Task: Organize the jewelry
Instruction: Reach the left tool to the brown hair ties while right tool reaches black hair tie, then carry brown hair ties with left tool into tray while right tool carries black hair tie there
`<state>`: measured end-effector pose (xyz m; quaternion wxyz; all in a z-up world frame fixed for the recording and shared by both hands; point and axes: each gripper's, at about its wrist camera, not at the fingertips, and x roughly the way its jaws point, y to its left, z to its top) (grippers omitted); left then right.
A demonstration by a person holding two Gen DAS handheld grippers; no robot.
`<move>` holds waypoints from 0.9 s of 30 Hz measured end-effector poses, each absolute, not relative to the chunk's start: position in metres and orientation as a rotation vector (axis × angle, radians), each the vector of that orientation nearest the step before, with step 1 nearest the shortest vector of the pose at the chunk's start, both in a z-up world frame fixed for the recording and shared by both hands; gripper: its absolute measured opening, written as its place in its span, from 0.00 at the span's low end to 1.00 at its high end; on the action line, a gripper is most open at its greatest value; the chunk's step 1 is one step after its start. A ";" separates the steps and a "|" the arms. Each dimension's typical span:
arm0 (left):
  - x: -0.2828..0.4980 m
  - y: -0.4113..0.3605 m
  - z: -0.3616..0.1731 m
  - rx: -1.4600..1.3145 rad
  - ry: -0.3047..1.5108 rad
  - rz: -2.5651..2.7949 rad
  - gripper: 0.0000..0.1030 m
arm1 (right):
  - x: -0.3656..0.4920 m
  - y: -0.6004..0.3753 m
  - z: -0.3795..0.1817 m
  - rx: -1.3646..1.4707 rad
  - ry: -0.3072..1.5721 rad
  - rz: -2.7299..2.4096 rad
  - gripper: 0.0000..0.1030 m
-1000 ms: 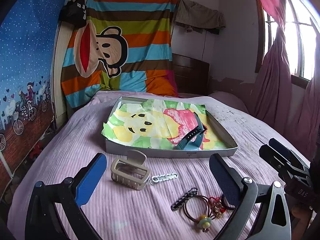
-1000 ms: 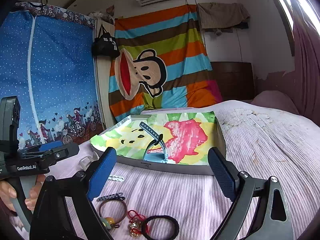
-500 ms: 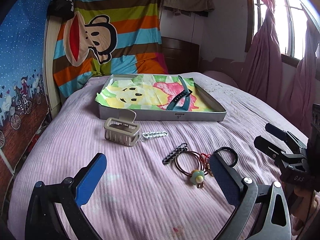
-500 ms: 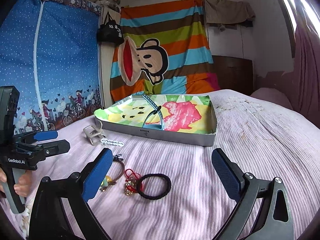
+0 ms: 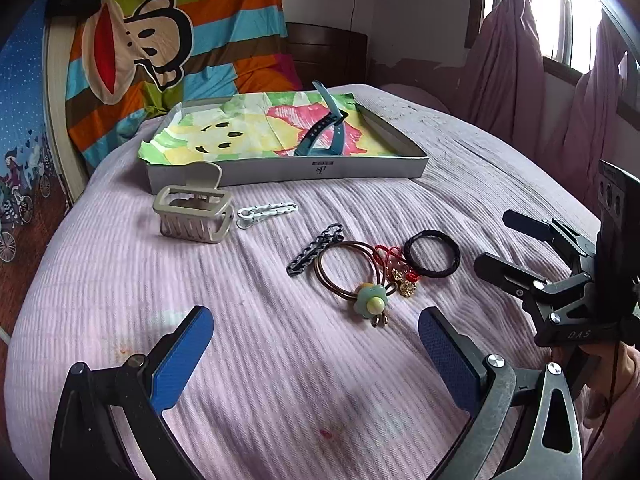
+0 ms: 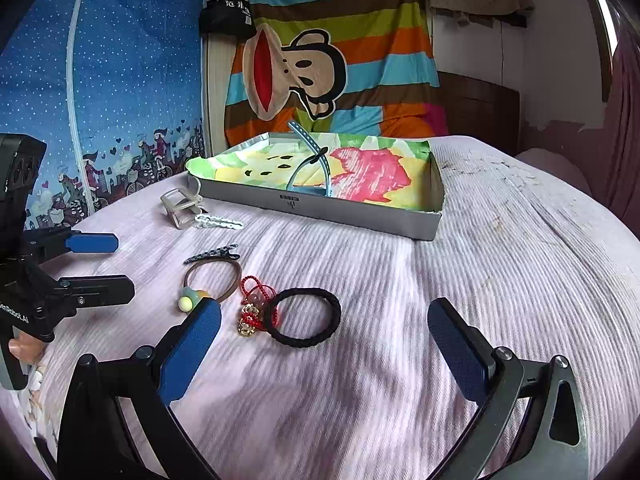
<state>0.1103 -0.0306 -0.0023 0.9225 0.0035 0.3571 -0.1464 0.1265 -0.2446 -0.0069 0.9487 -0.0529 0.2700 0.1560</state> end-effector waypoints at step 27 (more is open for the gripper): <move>0.146 -0.054 -0.023 -0.089 0.882 -0.337 0.39 | 0.168 -0.233 -0.036 -0.079 0.740 0.315 0.32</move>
